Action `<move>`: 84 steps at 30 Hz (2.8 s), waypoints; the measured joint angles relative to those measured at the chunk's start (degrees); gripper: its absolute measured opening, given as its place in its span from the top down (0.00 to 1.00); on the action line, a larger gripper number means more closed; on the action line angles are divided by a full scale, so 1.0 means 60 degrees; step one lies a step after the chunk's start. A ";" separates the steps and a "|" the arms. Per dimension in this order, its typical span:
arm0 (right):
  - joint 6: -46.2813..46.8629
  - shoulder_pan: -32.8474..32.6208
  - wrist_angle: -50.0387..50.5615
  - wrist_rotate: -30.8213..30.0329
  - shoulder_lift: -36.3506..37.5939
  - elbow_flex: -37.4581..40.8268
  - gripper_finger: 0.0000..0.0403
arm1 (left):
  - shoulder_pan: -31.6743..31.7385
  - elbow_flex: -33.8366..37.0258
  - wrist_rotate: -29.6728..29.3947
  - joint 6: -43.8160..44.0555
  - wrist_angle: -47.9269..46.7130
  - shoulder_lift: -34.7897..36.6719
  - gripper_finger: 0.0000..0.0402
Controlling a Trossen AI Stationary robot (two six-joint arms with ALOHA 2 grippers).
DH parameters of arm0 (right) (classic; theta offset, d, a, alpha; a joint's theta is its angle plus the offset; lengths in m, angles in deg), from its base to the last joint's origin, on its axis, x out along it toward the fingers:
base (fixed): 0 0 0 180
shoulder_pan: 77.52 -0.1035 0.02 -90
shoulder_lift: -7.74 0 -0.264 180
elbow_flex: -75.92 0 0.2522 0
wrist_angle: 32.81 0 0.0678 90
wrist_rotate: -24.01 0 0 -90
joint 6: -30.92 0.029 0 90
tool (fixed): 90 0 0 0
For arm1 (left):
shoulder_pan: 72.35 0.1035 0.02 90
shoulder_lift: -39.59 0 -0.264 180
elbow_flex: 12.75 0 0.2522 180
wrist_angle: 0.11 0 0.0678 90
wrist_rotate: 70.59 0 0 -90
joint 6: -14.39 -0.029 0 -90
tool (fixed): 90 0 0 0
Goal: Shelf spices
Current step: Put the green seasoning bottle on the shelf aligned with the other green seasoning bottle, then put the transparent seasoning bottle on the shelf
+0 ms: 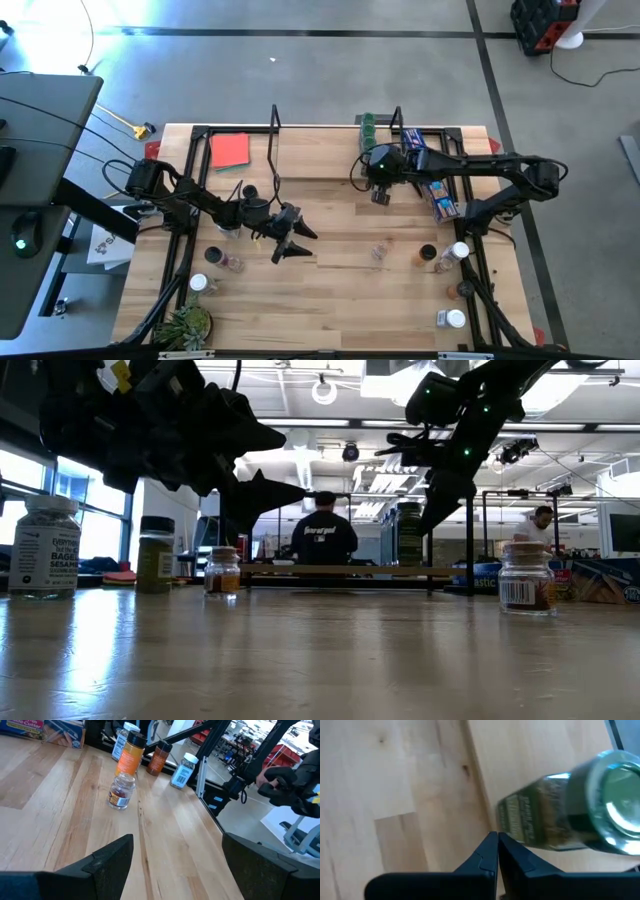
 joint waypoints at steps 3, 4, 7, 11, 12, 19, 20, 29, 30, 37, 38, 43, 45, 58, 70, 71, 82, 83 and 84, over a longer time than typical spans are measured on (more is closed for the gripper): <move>-0.0006 0.0138 -0.0003 -0.0013 0.0000 0.0000 0.98 | 0.0000 0.0000 -0.0020 0.0044 -0.0001 0.0000 0.25; -0.0043 0.0171 -0.0006 -0.0017 0.0000 0.0000 0.98 | 0.0000 0.0000 -0.0020 0.0051 0.0002 0.0000 0.25; -0.0158 0.0188 0.0004 -0.0022 0.0000 0.0000 0.98 | 0.0000 0.0000 -0.0020 0.0058 -0.0001 0.0000 0.25; -0.0160 0.0188 0.0007 -0.0068 0.0000 0.0000 0.98 | 0.0004 0.0000 -0.0020 0.0058 0.0001 0.0000 0.25; -0.0163 0.0186 0.0011 -0.0135 0.0000 0.0000 0.98 | 0.0004 0.0000 -0.0017 0.0058 0.0002 0.0000 0.25; -0.0251 0.0184 0.0018 -0.0390 0.0000 0.0000 0.98 | 0.0000 0.0000 -0.0017 0.0058 0.0002 0.0000 0.25; -0.0251 0.0188 0.0018 -0.0393 0.0000 0.0000 0.98 | 0.0000 0.0000 -0.0017 0.0059 0.0002 0.0000 0.25; -0.0259 0.0184 0.0015 -0.0750 0.0000 0.0000 0.98 | -0.0004 0.0000 -0.0013 0.0072 0.0000 0.0000 0.25; -0.0259 0.0184 0.0015 -0.0750 0.0000 0.0000 0.98 | -0.0004 0.0000 -0.0013 0.0069 -0.0001 0.0000 0.25; -0.0004 -0.0155 0.0036 -0.0247 0.0000 0.0000 0.98 | -0.0004 -0.0004 -0.0012 0.0076 -0.0001 0.0000 0.25; 0.0000 -0.0195 0.0033 -0.0001 0.0000 0.0000 0.98 | -0.0004 -0.0004 -0.0010 0.0076 -0.0001 0.0000 0.25; -0.0002 -0.0200 -0.0080 0.0173 0.0000 0.0000 0.98 | -0.0004 -0.0004 -0.0139 0.0071 0.0006 0.0000 0.25; -0.0001 -0.0105 -0.0360 0.0043 0.0000 0.0000 0.98 | -0.0002 -0.0004 -0.0204 0.0070 0.0003 0.0000 0.25; -0.0106 0.0268 -0.1056 0.0022 0.0000 -0.0004 0.98 | -0.0069 -0.0004 -0.0250 0.0146 0.0006 0.0000 0.25; -0.0339 -0.0122 -0.0885 0.0015 0.0200 -0.0218 0.98 | -0.0090 -0.0004 -0.0265 0.0160 0.0002 0.0000 0.25; -0.0324 -0.0300 -0.0733 0.0025 0.0291 -0.0374 0.98 | -0.0105 -0.0007 -0.0267 0.0160 -0.0001 0.0000 0.25; 0.0914 -0.3246 0.1661 0.0863 0.0878 -0.2272 0.98 | -0.0169 -0.0007 -0.0466 -0.0243 0.0030 0.0000 0.25; 0.1227 -0.3504 0.1964 0.0870 0.0878 -0.2273 0.97 | -0.0168 -0.0007 -0.0465 -0.0349 0.0017 0.0000 0.25; 0.1592 -0.3727 0.2255 0.0877 0.0874 -0.2273 0.96 | -0.0157 -0.0007 -0.0456 -0.0426 0.0021 0.0001 0.25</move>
